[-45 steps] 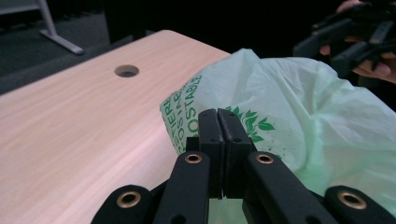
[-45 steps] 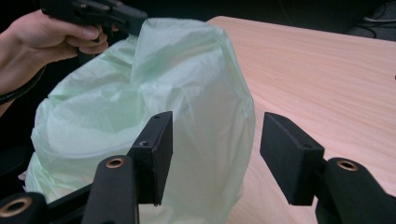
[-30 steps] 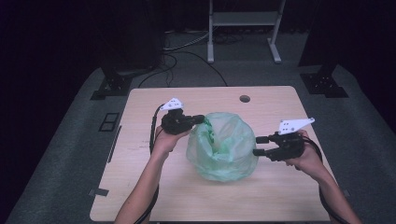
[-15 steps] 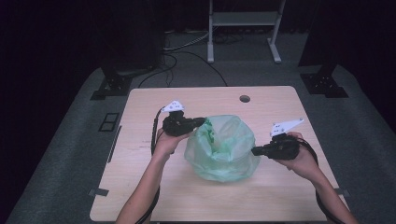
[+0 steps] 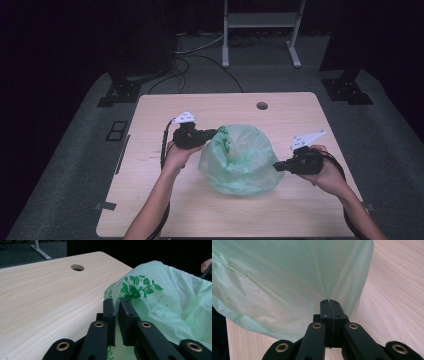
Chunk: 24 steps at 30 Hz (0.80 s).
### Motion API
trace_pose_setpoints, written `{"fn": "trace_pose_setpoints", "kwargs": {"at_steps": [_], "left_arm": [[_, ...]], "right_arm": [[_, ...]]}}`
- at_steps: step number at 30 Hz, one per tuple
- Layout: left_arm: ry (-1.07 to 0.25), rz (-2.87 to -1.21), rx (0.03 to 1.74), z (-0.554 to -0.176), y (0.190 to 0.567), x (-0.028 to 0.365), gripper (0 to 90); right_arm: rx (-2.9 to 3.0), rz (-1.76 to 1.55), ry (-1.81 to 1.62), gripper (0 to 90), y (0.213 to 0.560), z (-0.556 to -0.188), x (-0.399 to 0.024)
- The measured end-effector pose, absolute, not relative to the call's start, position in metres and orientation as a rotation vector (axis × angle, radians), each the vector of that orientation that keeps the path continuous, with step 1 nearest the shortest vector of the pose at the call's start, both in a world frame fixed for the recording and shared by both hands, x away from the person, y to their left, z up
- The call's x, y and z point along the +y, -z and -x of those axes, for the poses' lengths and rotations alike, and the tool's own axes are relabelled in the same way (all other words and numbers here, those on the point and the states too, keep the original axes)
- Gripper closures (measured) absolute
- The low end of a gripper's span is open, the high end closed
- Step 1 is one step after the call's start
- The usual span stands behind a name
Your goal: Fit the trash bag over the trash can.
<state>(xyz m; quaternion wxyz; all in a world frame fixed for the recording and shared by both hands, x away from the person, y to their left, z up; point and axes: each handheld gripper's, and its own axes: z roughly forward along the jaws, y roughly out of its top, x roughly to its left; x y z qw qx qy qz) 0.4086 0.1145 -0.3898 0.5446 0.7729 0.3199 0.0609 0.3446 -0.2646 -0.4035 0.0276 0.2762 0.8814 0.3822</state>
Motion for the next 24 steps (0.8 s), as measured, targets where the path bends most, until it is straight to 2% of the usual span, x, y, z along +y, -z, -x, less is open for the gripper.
{"fn": "trace_pose_setpoints", "kwargs": {"at_steps": [2, 3, 6, 9, 12, 15, 19, 24], "left_arm": [[-0.143, -1.837, 0.760, -0.407, 0.389, 0.118, 73.8], [-0.151, -1.834, 0.760, -0.405, 0.389, 0.120, 69.2], [-0.168, -1.826, 0.777, -0.401, 0.386, 0.129, 53.1], [-0.187, -1.823, 0.779, -0.395, 0.384, 0.138, 42.8], [-0.192, -1.810, 0.776, -0.388, 0.385, 0.145, 37.0], [-0.198, -1.817, 0.764, -0.380, 0.387, 0.148, 31.9], [-0.197, -1.826, 0.741, -0.370, 0.391, 0.149, 28.8], [-0.191, -1.851, 0.735, -0.360, 0.395, 0.148, 22.8]], "right_arm": [[2.710, -0.854, -1.218, 90.0, 0.402, -0.344, -0.269], [2.699, -0.859, -1.249, 80.1, 0.401, -0.344, -0.271], [2.631, -0.845, -1.331, 62.7, 0.393, -0.342, -0.280], [2.566, -0.841, -1.383, 55.9, 0.380, -0.340, -0.287], [2.534, -0.813, -1.421, 55.8, 0.364, -0.337, -0.285], [2.519, -0.761, -1.425, 62.0, 0.347, -0.333, -0.274], [2.519, -0.701, -1.450, 67.6, 0.327, -0.334, -0.254], [2.581, -0.644, -1.415, 69.5, 0.317, -0.341, -0.229]]}}
